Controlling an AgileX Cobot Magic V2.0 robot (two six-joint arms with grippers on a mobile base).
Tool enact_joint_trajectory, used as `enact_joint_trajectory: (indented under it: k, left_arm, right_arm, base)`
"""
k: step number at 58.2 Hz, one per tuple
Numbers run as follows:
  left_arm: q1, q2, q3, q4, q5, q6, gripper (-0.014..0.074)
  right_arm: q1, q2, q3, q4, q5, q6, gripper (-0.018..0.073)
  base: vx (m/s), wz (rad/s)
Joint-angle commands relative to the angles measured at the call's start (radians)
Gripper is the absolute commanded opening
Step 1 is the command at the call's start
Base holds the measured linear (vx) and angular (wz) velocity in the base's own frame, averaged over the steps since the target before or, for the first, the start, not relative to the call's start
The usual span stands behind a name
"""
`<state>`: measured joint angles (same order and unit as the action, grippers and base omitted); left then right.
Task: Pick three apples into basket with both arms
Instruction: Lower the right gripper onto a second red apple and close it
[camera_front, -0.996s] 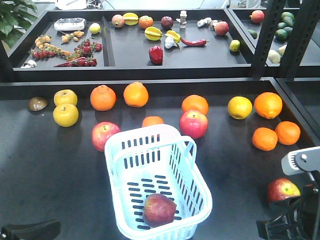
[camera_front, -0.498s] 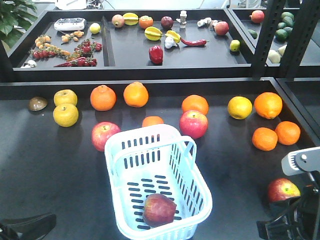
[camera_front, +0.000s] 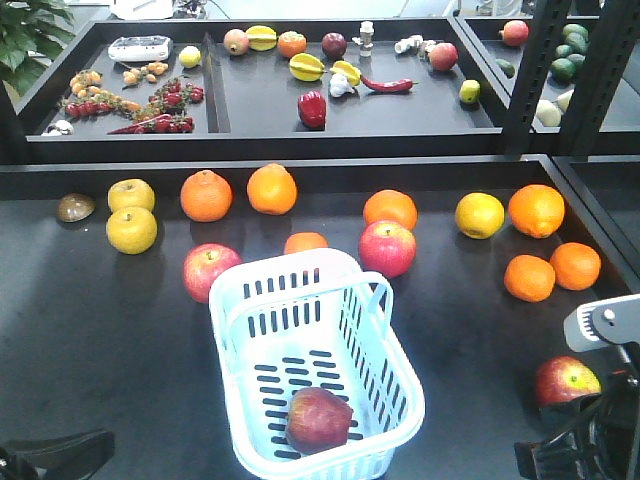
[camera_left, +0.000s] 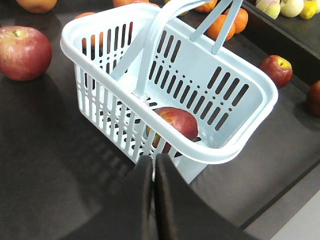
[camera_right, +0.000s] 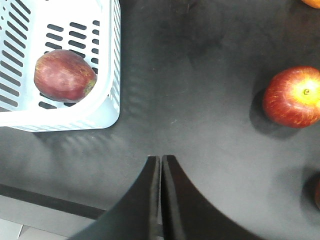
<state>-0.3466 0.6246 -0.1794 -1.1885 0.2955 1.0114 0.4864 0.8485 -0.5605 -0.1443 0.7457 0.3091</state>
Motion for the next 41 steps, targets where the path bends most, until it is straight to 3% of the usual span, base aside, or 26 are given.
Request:
enact_joint_trajectory:
  k: [1, 12, 17, 30, 41]
  left_arm:
    - [-0.005, 0.000, -0.025, -0.029, -0.019, -0.007, -0.0006]
    - [-0.005, 0.000, -0.025, -0.028, -0.010, -0.007, -0.0006]
    - [-0.005, 0.000, -0.025, -0.028, -0.007, -0.007, -0.0006]
    - [-0.005, 0.000, -0.025, -0.028, -0.010, -0.007, -0.0006]
    - [-0.005, 0.000, -0.025, -0.028, -0.012, -0.007, -0.0006]
  right_arm:
    - [-0.001, -0.008, -0.025, -0.020, -0.028, -0.001, -0.0005]
    - [-0.001, -0.008, -0.025, -0.062, 0.033, 0.001, -0.0005]
    - [-0.001, -0.008, -0.025, -0.144, 0.056, 0.053, -0.0005]
    - [-0.001, -0.004, -0.033, -0.469, 0.067, 0.329, -0.0001]
    - [-0.001, 0.049, -0.134, -0.529, 0.070, 0.335, 0.0066]
  base:
    - [0.00, 0.00]
    - [0.00, 0.00]
    - [0.00, 0.00]
    - [0.00, 0.00]
    - [0.00, 0.00]
